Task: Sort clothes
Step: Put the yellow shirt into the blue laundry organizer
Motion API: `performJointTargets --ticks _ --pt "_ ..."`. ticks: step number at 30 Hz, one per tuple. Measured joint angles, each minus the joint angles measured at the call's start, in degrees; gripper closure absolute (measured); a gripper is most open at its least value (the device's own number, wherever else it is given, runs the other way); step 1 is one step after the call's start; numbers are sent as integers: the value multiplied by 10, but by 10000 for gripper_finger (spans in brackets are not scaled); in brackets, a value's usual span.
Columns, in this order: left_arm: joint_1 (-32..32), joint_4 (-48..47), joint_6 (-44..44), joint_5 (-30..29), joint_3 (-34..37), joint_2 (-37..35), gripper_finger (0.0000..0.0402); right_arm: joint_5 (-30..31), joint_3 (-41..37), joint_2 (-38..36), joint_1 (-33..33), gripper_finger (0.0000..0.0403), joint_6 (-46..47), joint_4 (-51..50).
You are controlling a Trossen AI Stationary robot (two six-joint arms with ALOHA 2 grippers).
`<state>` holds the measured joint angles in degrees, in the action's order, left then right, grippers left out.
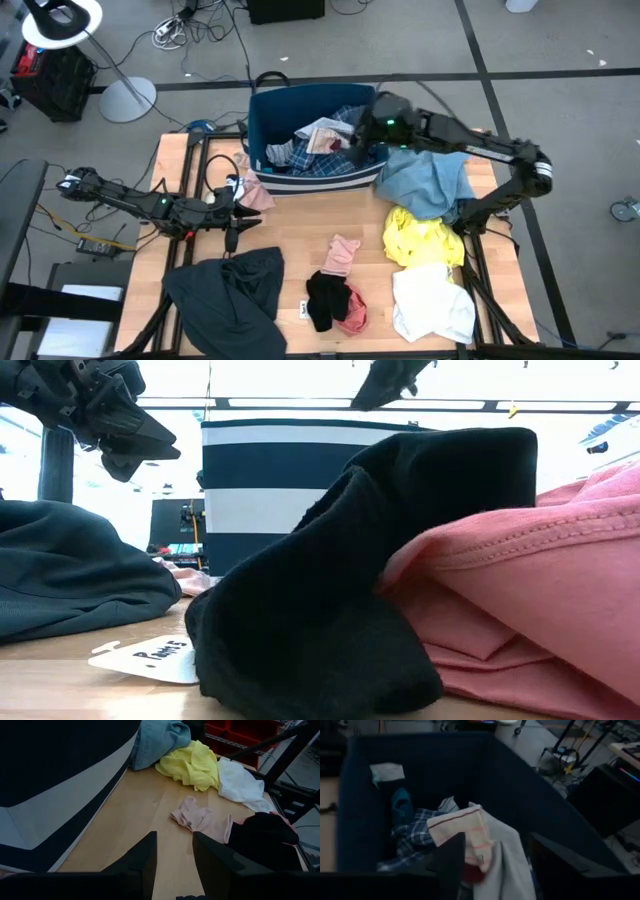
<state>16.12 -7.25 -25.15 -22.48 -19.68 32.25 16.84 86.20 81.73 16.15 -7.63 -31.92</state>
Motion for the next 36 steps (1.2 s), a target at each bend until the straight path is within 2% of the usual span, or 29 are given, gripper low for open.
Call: performJointTargets --ticks 6,11,17,23,27,36 --pt "0 0 0 0 0 0 270 0 0 -87 -40 166 105 -152" --pt "0 0 0 0 0 0 270 6 -24 -136 -128 174 190 -266" --pt "0 1 -6 0 0 0 270 111 -103 -184 -275 176 334 -318" --pt "0 2 -10 0 0 0 270 150 -198 -207 -388 176 539 -377" --pt "0 2 -10 0 0 0 270 129 -268 -204 -432 176 671 -419" --pt "0 2 -26 0 0 0 270 11 -396 -190 -488 176 937 -428"
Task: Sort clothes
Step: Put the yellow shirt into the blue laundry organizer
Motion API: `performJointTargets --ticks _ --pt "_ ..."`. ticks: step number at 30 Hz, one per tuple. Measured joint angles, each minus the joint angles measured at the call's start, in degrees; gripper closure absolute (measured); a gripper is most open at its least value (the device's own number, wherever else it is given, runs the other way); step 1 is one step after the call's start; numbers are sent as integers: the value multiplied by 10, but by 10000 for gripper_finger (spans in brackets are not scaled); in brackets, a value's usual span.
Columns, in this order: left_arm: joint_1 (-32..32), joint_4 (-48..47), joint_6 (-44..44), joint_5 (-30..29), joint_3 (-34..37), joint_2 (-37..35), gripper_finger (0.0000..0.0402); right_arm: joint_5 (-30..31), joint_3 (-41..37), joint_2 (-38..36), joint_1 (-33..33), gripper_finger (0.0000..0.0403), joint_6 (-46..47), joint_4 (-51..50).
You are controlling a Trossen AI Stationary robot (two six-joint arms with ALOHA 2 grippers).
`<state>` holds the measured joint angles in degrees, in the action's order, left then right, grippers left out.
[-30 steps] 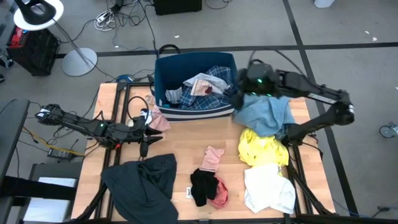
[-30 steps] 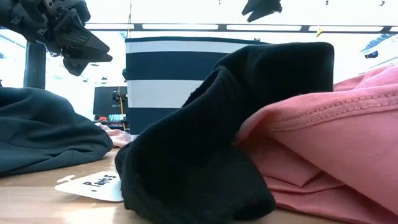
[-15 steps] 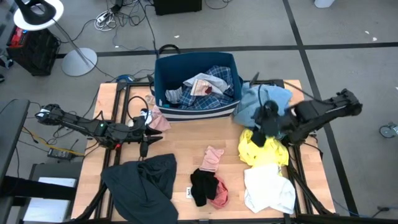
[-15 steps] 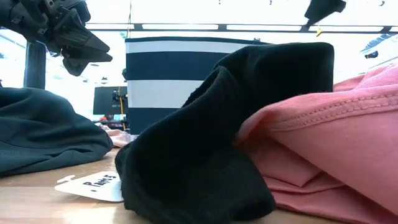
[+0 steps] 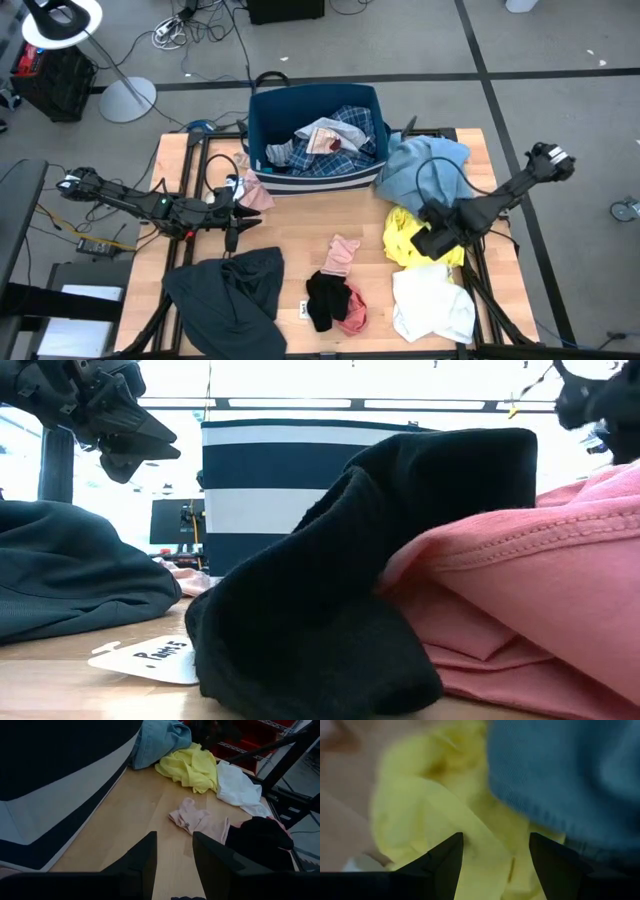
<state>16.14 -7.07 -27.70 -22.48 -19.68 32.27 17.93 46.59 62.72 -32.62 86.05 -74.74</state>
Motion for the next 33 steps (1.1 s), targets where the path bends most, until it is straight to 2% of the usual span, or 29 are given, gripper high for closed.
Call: performJointTargets --ticks 3,6,13,18,21,25,26,30,33 --pt "0 0 0 0 0 0 270 -41 -39 2 -13 176 67 29" --pt "0 0 0 0 0 0 270 -46 -83 2 -22 176 103 98" --pt "0 0 0 0 0 0 270 -38 -194 1 -19 176 105 292" --pt "0 0 0 0 0 0 270 -10 -223 -1 -15 181 99 317" --pt "0 2 0 0 0 0 270 45 -214 3 -14 232 77 317" --pt "0 5 0 -2 0 0 270 84 -181 5 -10 369 -2 296" --pt "0 7 0 -3 0 0 270 87 -172 5 -8 381 -25 290" --pt "0 16 1 -4 0 0 270 89 -107 5 6 383 -68 222" --pt "0 17 2 -4 0 0 270 117 -36 5 10 390 -118 164"
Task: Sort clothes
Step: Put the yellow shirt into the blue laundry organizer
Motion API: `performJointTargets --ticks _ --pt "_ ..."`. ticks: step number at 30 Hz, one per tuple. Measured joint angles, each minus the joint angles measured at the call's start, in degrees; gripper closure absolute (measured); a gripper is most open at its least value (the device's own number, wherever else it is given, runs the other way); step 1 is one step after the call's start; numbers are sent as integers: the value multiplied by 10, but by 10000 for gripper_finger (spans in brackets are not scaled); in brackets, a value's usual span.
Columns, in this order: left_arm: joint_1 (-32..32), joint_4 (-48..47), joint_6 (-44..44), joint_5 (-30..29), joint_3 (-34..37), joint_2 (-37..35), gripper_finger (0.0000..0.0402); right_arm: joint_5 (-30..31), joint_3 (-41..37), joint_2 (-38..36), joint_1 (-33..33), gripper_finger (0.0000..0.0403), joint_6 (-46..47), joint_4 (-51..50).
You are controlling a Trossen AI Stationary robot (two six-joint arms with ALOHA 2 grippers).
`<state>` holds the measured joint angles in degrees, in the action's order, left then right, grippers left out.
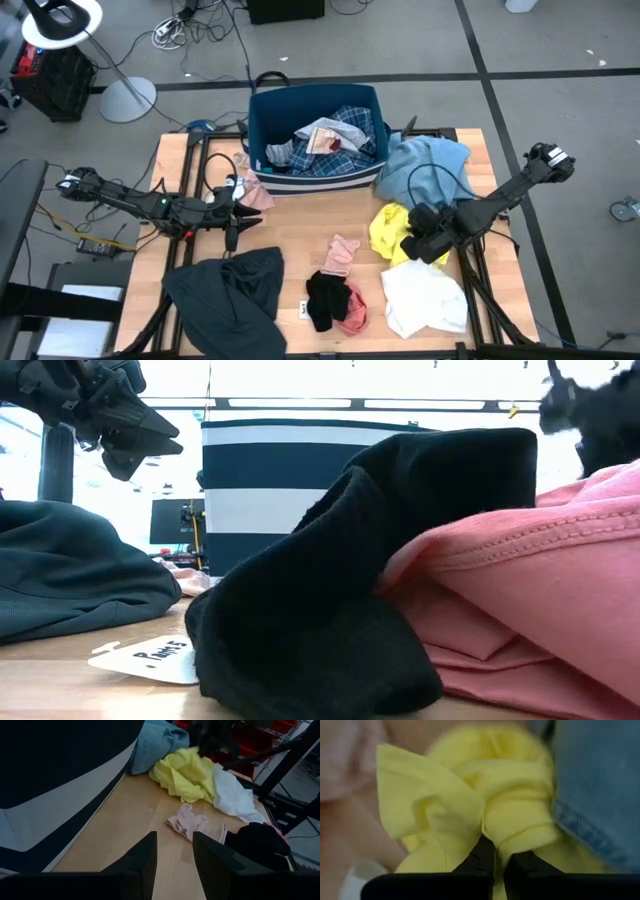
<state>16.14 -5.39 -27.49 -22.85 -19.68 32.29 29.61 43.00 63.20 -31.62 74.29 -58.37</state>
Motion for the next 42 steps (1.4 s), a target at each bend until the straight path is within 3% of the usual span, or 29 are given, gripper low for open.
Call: performJointTargets --ticks 5,11,18,24,30,37,42 --pt "0 0 0 0 0 0 270 76 138 0 3 390 -91 -68" --pt "0 0 1 -1 0 0 270 144 285 4 31 390 -249 -71" --pt "0 4 3 -18 0 0 270 155 442 39 113 390 -496 8" --pt "0 18 20 -20 0 0 270 99 578 98 211 390 -698 109" --pt "0 16 21 -20 0 0 270 -6 704 189 324 390 -834 221" --pt "0 16 33 -22 0 0 270 -171 848 324 438 390 -869 313" --pt "0 12 33 -22 0 0 270 -226 921 405 482 390 -867 345"
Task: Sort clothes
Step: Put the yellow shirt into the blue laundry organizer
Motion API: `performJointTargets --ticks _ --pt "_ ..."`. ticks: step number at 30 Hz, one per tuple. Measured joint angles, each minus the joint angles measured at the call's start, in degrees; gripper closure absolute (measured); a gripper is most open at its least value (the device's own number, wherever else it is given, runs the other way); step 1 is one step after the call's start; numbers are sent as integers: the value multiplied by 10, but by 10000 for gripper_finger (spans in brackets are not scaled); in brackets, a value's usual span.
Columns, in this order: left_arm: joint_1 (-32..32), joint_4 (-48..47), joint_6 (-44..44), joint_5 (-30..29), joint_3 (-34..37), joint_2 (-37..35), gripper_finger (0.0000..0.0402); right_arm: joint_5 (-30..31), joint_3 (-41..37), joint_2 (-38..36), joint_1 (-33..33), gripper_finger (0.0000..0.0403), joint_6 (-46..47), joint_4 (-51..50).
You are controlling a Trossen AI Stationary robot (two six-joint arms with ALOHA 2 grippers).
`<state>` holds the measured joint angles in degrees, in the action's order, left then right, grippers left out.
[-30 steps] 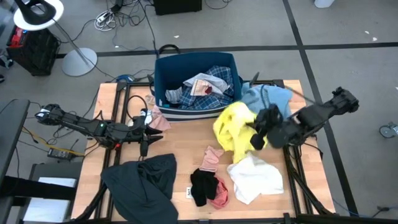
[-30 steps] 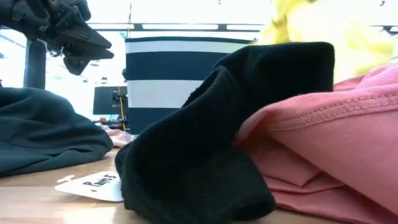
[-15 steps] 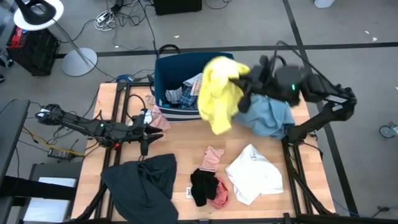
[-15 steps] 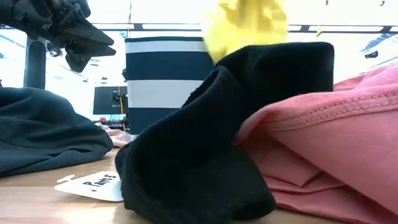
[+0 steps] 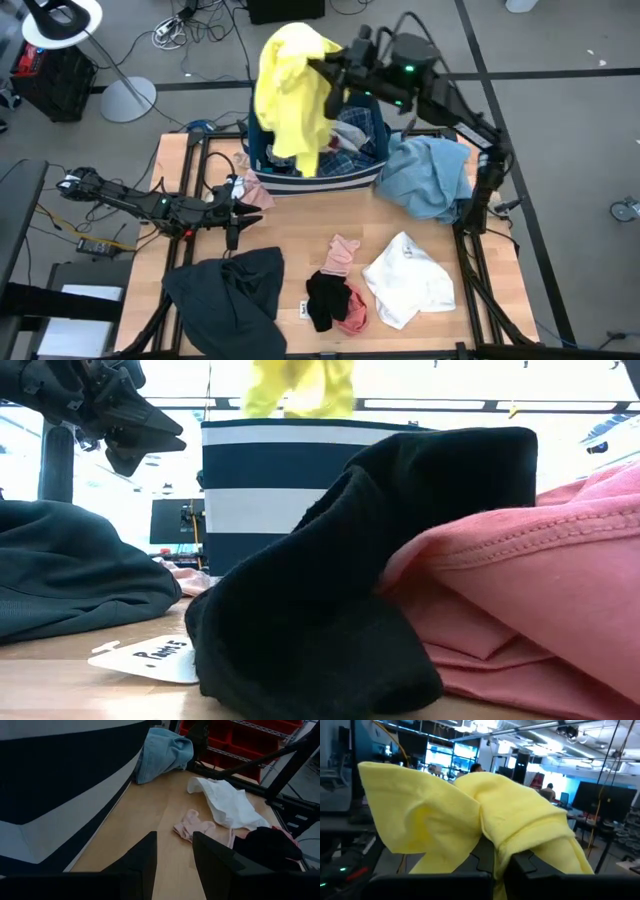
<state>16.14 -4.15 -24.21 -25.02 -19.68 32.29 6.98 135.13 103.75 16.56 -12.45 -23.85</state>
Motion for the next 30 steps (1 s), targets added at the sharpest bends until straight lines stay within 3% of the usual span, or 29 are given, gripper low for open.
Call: performJointTargets --ticks 7,20,25,30 --pt "0 -2 4 0 0 4 270 -17 -16 54 26 390 66 -75" --pt "0 1 11 4 0 7 270 -38 -16 244 42 377 142 -180" --pt "0 0 10 5 0 7 270 -59 -16 300 54 342 155 -200" --pt "0 0 10 5 0 7 270 -97 -16 315 58 279 163 -203"
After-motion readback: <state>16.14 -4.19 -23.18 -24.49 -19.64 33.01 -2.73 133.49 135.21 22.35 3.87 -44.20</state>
